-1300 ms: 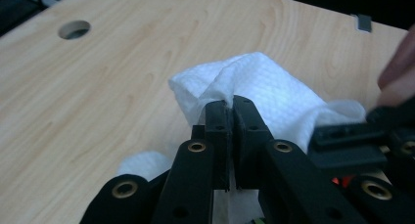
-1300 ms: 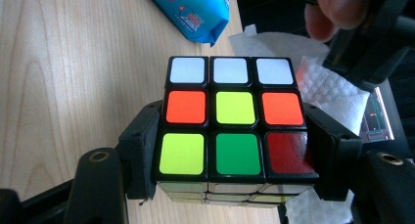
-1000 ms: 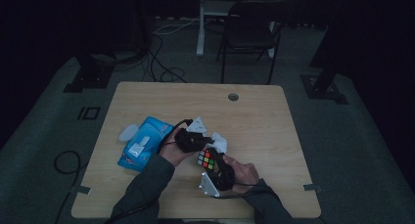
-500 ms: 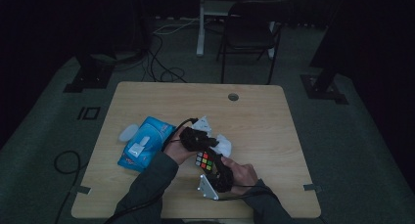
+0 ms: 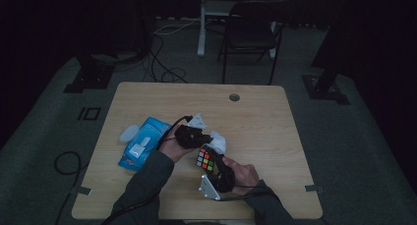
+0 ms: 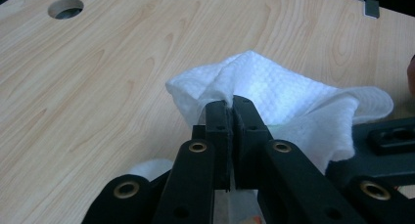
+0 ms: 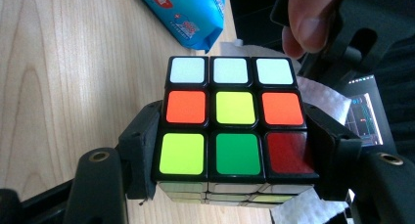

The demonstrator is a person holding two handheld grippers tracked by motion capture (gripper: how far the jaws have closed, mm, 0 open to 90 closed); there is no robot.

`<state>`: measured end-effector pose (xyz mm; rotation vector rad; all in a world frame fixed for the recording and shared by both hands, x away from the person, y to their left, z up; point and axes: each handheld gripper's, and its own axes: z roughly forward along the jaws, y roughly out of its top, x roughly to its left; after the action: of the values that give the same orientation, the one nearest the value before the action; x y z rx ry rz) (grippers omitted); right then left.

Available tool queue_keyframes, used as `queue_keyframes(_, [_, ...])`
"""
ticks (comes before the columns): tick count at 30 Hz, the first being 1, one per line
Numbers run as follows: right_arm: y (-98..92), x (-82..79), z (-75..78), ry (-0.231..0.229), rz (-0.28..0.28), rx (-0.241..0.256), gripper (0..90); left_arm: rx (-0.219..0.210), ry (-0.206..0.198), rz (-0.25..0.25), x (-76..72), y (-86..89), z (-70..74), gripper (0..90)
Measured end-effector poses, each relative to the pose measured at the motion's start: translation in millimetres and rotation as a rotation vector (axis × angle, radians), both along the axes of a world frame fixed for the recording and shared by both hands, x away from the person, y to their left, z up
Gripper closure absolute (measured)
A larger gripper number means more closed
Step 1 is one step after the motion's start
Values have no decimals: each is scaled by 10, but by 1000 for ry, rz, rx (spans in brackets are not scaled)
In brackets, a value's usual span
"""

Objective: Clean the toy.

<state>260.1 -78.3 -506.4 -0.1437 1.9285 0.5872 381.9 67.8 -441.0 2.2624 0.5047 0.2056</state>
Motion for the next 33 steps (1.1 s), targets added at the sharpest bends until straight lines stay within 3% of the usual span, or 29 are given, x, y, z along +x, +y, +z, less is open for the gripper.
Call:
queue_keyframes(8, [2,-3,-12,5,2,-2,339,-2,0,-58,-69,-144,2,879])
queue_keyframes(14, [-6,-4,-4,1,2,4,339,-14,12,-80,-73,-158,17,878])
queue_keyframes(27, [-6,7,-13,9,-5,3,339,-22,3,-12,-23,2,0,878])
queue_keyframes(33, [15,4,-11,8,1,-3,339,-12,9,-33,-36,-70,-10,879])
